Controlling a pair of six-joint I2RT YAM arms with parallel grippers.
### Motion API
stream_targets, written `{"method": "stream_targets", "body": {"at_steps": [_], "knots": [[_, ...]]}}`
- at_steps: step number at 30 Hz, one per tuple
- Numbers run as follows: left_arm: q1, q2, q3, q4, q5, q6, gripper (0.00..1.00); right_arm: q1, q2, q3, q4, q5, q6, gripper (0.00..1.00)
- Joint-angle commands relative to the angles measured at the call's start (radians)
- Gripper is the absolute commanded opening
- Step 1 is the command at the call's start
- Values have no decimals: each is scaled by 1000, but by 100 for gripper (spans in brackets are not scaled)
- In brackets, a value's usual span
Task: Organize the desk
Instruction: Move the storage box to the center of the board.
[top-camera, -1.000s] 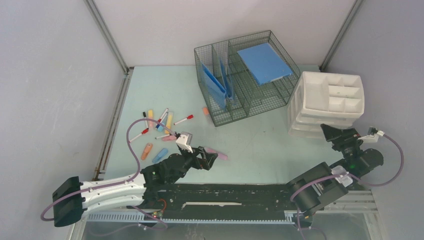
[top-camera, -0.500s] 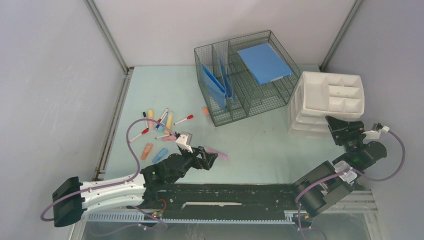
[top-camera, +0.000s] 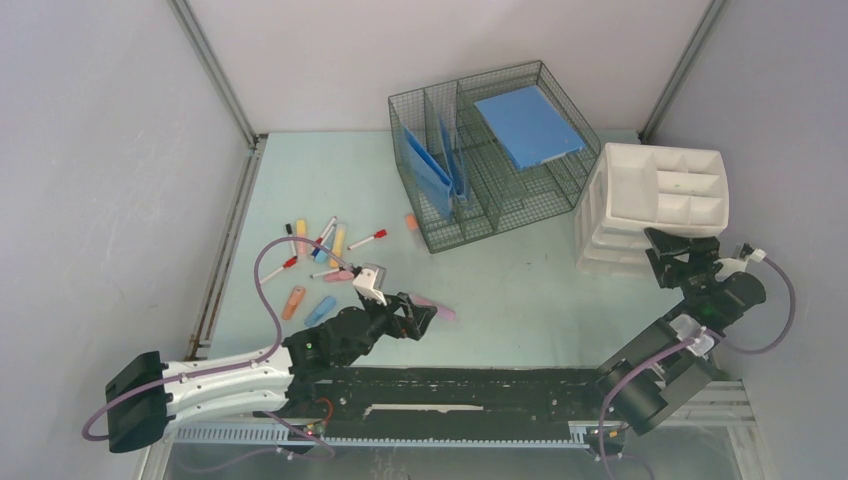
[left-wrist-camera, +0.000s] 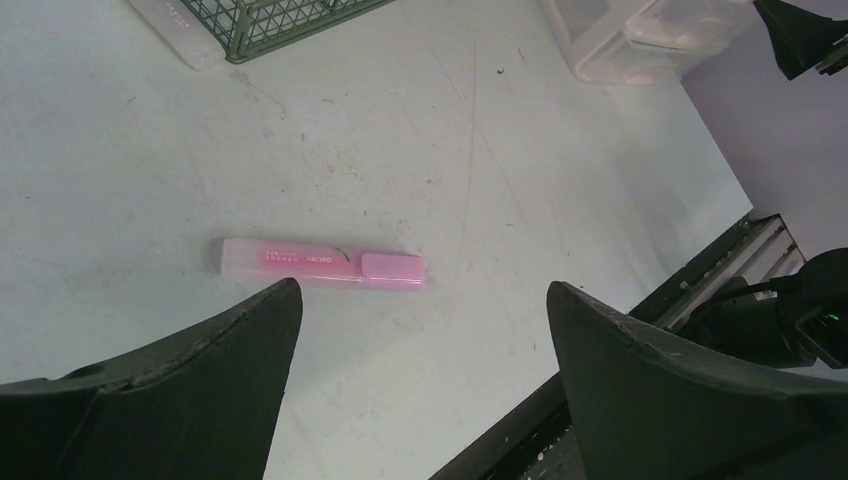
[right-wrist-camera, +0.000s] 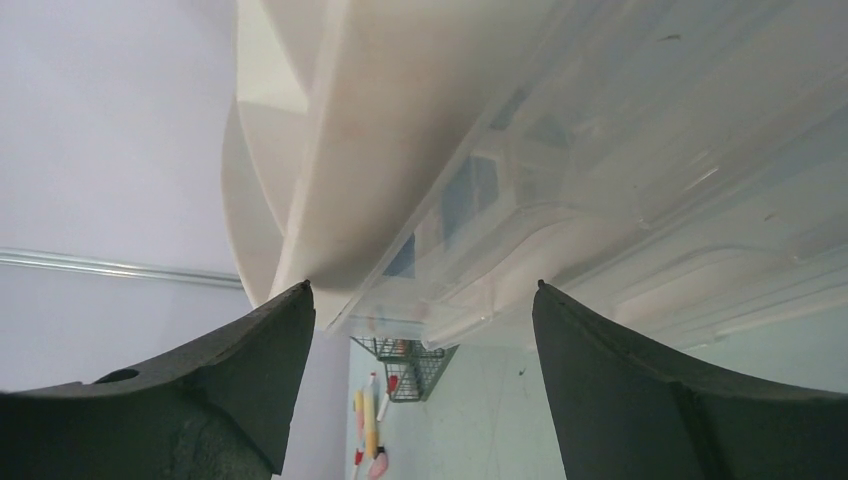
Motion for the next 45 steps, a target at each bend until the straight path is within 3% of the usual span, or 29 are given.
{"method": "stream_targets", "body": {"at_steps": [1, 7, 18, 31, 37, 45], "knots": [[4, 2, 11, 35, 8, -10, 100, 23, 41, 29, 105, 19, 76, 86], [4, 6, 11, 36, 8, -9, 100, 33, 84, 28, 202, 24, 136, 82], [4, 16, 14, 41, 10, -7, 100, 32, 48, 29, 179, 56, 147, 72], [4, 17, 13, 41, 13, -13, 100, 103, 137, 39, 297, 134, 275, 81], [3, 6, 7, 40, 12, -15, 100, 101, 168, 37, 450, 125, 373, 71], [4, 2, 3, 40, 11, -16, 100, 90, 123, 23, 454, 142, 360, 62]]}}
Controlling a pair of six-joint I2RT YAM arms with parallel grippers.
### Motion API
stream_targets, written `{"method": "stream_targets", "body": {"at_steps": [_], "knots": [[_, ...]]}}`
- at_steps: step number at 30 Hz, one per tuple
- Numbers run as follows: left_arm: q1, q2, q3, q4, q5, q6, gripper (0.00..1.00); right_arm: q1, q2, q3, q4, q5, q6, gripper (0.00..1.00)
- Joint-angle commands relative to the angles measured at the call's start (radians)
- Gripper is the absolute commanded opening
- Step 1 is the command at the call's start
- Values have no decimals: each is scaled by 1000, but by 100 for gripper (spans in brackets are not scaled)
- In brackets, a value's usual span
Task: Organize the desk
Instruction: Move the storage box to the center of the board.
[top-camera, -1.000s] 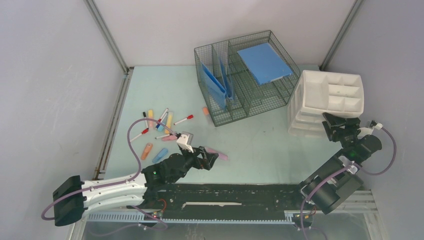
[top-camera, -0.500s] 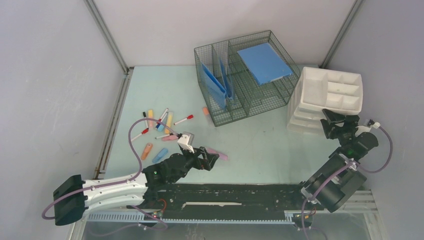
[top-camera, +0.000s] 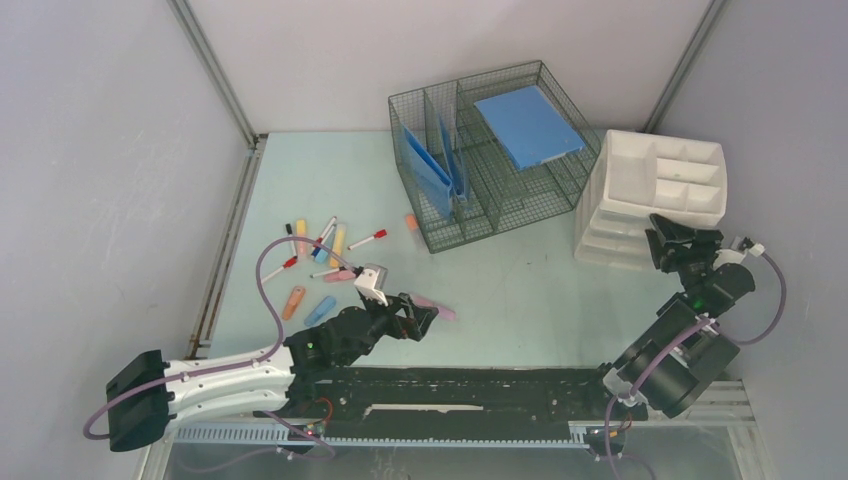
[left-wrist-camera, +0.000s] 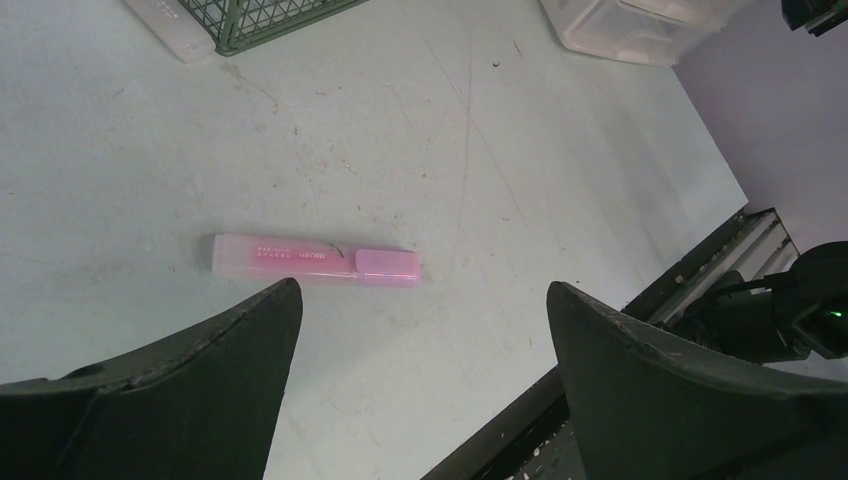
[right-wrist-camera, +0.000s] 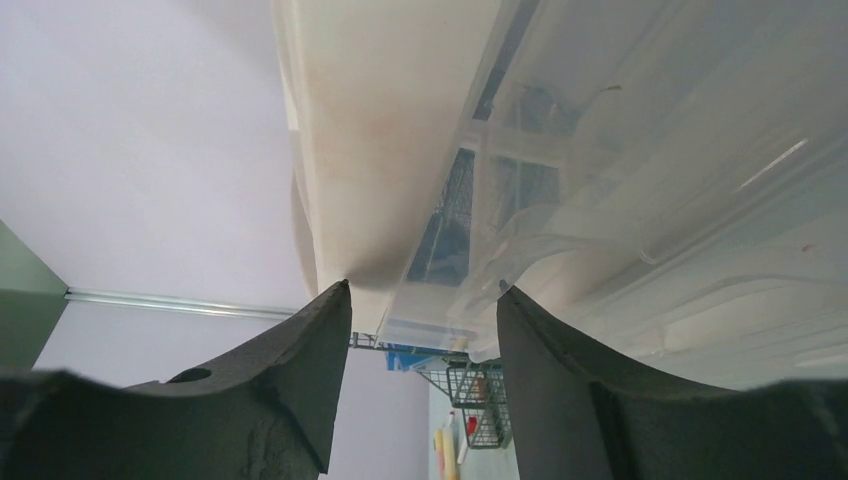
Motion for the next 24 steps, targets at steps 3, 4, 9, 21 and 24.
{"method": "stream_targets", "body": {"at_steps": [3, 4, 9, 21, 24], "knots": [[4, -10, 4, 36, -3, -9, 100, -14, -48, 20, 99, 25, 16, 61], [4, -10, 3, 36, -2, -9, 100, -15, -50, 17, 98, 18, 19, 61], [4, -18, 2, 31, -1, -10, 100, -51, -97, -13, 94, -25, 34, 60], [4, -25, 2, 32, 3, -9, 100, -219, -223, -94, 46, -202, 59, 59], [4, -29, 2, 32, 3, -9, 100, -246, -258, -96, -86, -250, -22, 60]]}}
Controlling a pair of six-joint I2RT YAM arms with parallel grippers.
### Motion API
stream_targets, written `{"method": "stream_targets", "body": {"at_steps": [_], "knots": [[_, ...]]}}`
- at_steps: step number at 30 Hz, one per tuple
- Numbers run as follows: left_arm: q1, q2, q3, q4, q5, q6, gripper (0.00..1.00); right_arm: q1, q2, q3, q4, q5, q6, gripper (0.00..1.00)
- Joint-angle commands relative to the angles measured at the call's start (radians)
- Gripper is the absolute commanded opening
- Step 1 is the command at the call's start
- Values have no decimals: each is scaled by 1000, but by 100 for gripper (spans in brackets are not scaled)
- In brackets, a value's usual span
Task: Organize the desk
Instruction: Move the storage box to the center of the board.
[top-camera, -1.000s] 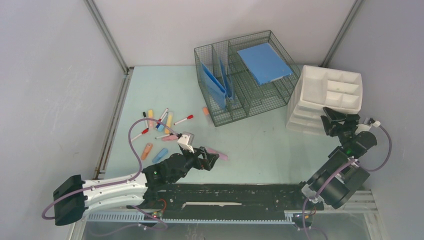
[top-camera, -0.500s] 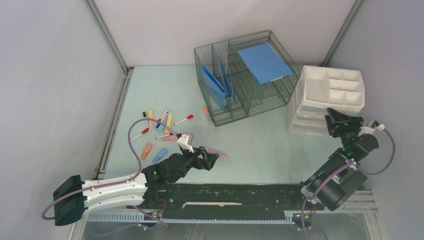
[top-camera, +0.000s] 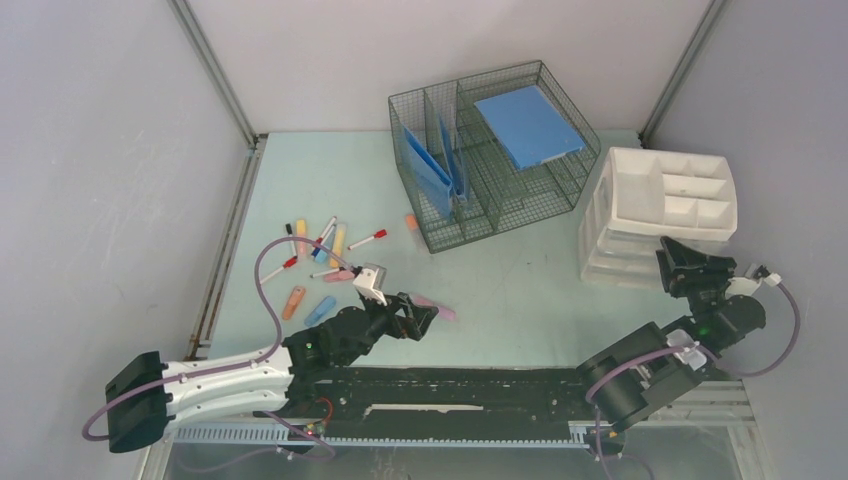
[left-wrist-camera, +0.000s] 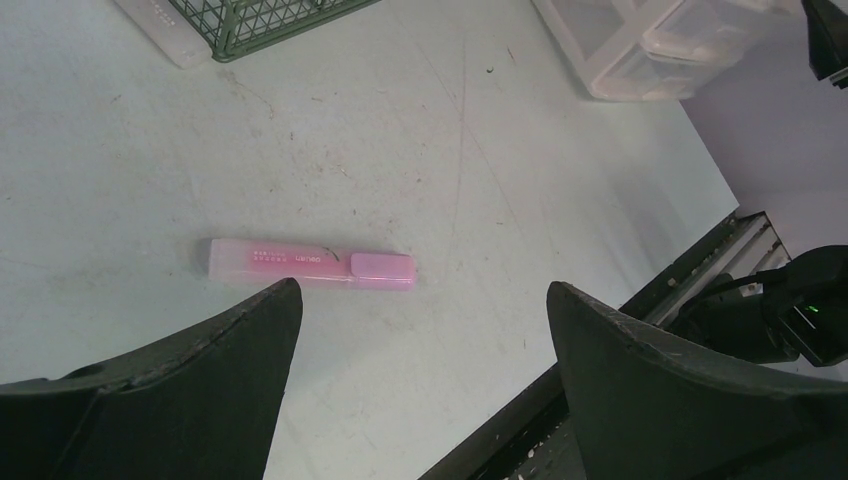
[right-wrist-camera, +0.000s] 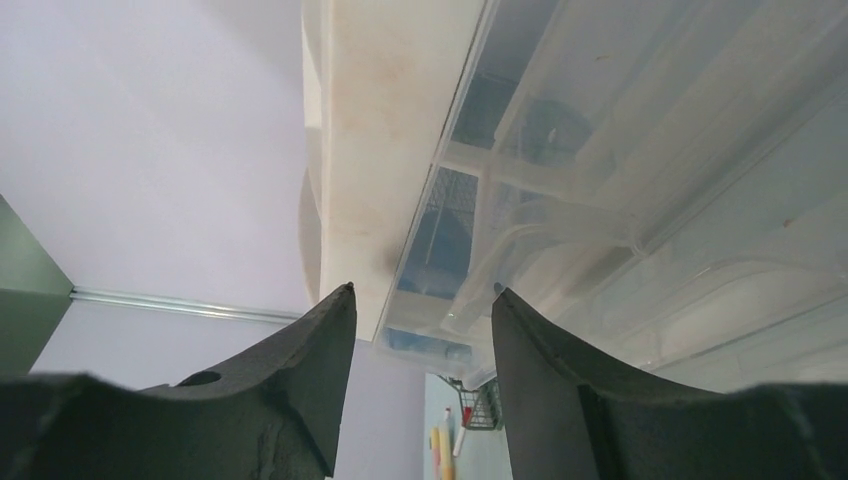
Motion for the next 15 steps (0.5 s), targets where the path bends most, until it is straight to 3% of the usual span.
{"method": "stream_targets", "body": {"at_steps": [1, 7, 15], "knots": [[4, -19, 2, 31, 3, -7, 100, -41, -78, 10, -136, -99, -105, 60], [4, -28, 1, 27, 6, -5, 100, -116, -127, 40, -373, -205, -303, 65], [4, 12, 36, 43, 24, 16, 100, -230, -170, 143, -825, -332, -636, 68]]}}
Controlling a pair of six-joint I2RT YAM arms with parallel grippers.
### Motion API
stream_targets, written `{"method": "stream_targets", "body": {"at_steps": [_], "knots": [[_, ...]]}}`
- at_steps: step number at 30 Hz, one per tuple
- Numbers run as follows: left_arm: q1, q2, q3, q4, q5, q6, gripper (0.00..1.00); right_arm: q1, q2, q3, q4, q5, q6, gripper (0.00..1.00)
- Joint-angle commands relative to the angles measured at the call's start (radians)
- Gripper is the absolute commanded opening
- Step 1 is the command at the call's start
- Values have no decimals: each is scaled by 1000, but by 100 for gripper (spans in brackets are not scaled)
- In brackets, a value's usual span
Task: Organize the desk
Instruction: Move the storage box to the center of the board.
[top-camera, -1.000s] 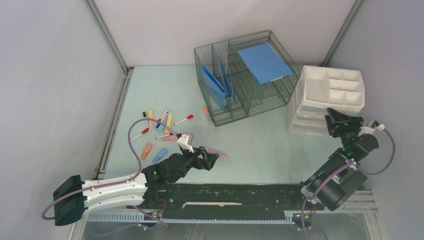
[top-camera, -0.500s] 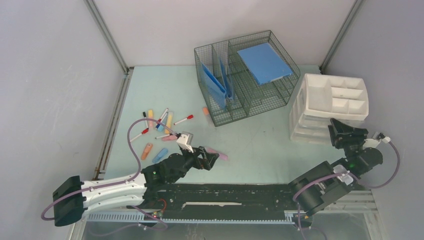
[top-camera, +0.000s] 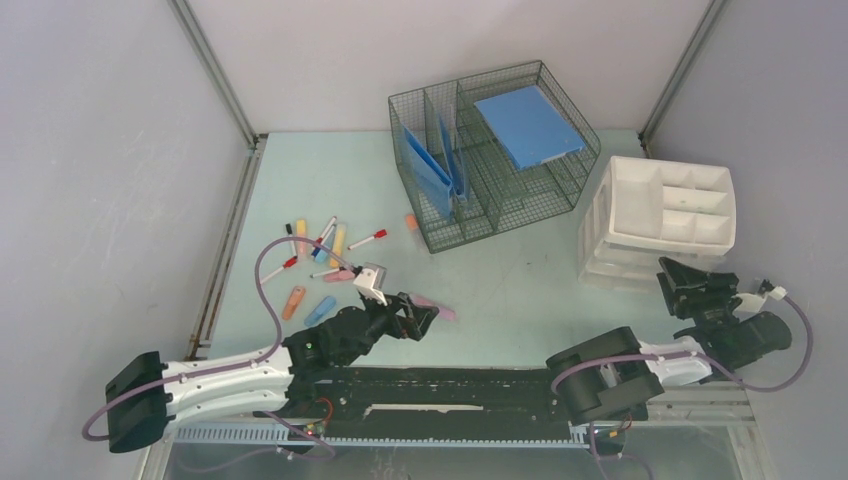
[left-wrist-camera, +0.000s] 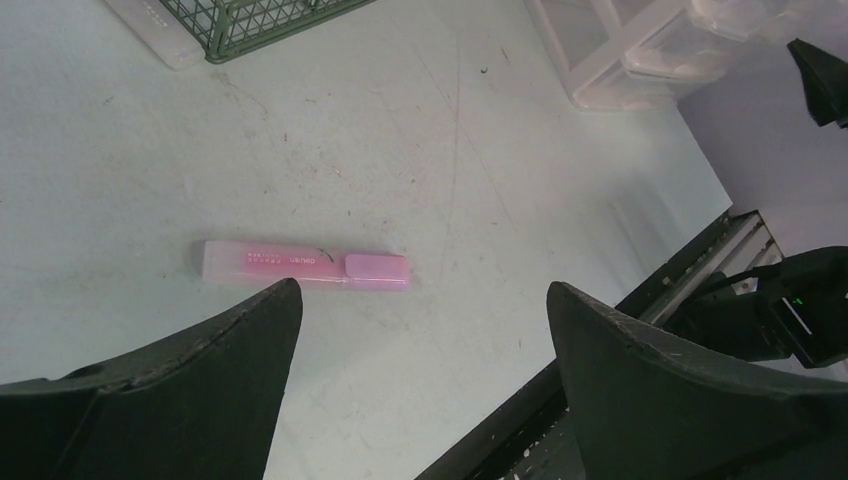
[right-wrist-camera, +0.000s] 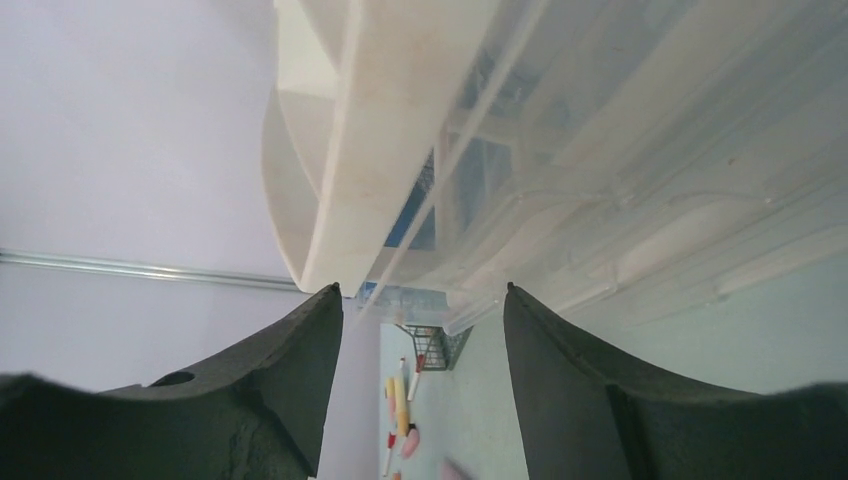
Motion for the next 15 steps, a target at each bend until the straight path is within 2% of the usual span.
{"method": "stream_targets", "body": {"at_steps": [1, 4, 6, 7, 8, 9, 12, 15], "knots": [[4, 35, 46, 45, 24, 21, 100, -40, -21, 111, -354, -119, -299, 70], [4, 80, 88, 61, 43, 45, 100, -48, -40, 200, -663, -193, -599, 76], [4, 117, 122, 64, 62, 62, 100, -48, -61, 300, -969, -212, -977, 83], [4, 137, 141, 66, 69, 70, 100, -39, -70, 361, -1125, -203, -1090, 86], [4, 155, 156, 69, 78, 76, 100, -18, -76, 442, -1277, -180, -1287, 87], [4, 172, 171, 70, 86, 82, 100, -3, -79, 486, -1393, -181, -1392, 89], [4, 207, 194, 78, 103, 86, 100, 75, -106, 583, -1493, -162, -1446, 89], [4, 214, 190, 86, 108, 84, 100, 218, -167, 638, -1413, -96, -1335, 89]]}}
